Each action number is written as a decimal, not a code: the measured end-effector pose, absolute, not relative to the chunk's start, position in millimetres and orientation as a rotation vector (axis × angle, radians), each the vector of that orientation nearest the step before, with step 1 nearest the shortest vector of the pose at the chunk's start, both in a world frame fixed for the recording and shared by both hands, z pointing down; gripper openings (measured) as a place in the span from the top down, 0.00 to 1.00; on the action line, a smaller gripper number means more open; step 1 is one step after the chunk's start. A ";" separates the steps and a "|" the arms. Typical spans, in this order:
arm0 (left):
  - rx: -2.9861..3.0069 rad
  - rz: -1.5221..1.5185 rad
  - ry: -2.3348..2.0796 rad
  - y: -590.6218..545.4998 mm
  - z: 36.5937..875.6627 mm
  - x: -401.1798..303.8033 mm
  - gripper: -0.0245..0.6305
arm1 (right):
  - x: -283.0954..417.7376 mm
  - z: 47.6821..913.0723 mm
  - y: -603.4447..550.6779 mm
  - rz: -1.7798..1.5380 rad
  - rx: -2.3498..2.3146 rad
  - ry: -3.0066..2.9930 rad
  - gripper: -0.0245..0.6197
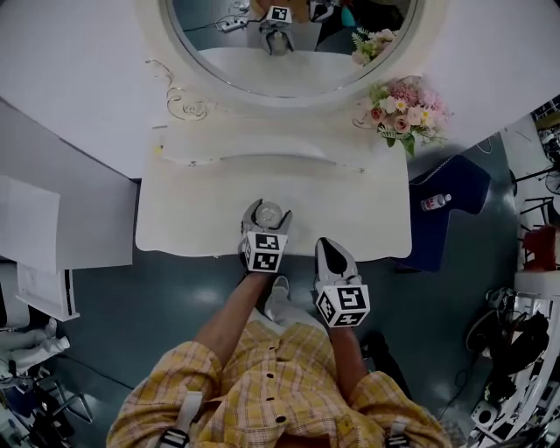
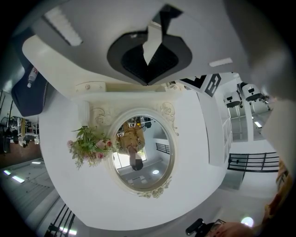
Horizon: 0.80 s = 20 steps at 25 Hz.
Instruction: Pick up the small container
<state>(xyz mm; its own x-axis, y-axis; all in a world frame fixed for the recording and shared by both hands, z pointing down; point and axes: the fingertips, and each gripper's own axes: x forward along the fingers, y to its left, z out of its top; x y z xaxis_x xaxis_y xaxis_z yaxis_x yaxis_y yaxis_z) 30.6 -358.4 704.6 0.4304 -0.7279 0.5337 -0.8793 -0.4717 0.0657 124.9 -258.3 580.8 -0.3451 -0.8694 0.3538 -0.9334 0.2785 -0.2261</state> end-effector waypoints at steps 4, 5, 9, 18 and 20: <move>2.385 0.616 -1.381 -351.5 682.7 25.0 0.44 | 124.0 572.1 -252.5 0.585 1.721 -2.375 0.96; 2.393 0.611 -1.382 -350.0 677.2 23.8 0.44 | 124.0 570.1 -251.2 0.581 1.727 -2.374 0.96; 2.422 0.577 -1.380 -340.5 657.9 19.7 0.44 | 123.1 562.5 -243.3 0.572 1.758 -2.367 0.96; 2.470 0.546 -1.390 -320.1 619.1 3.1 0.44 | 111.6 544.4 -224.3 0.544 1.790 -2.367 0.96; 2.470 0.537 -1.392 -315.4 612.2 -1.3 0.44 | 108.5 539.3 -220.9 0.534 1.793 -2.369 0.96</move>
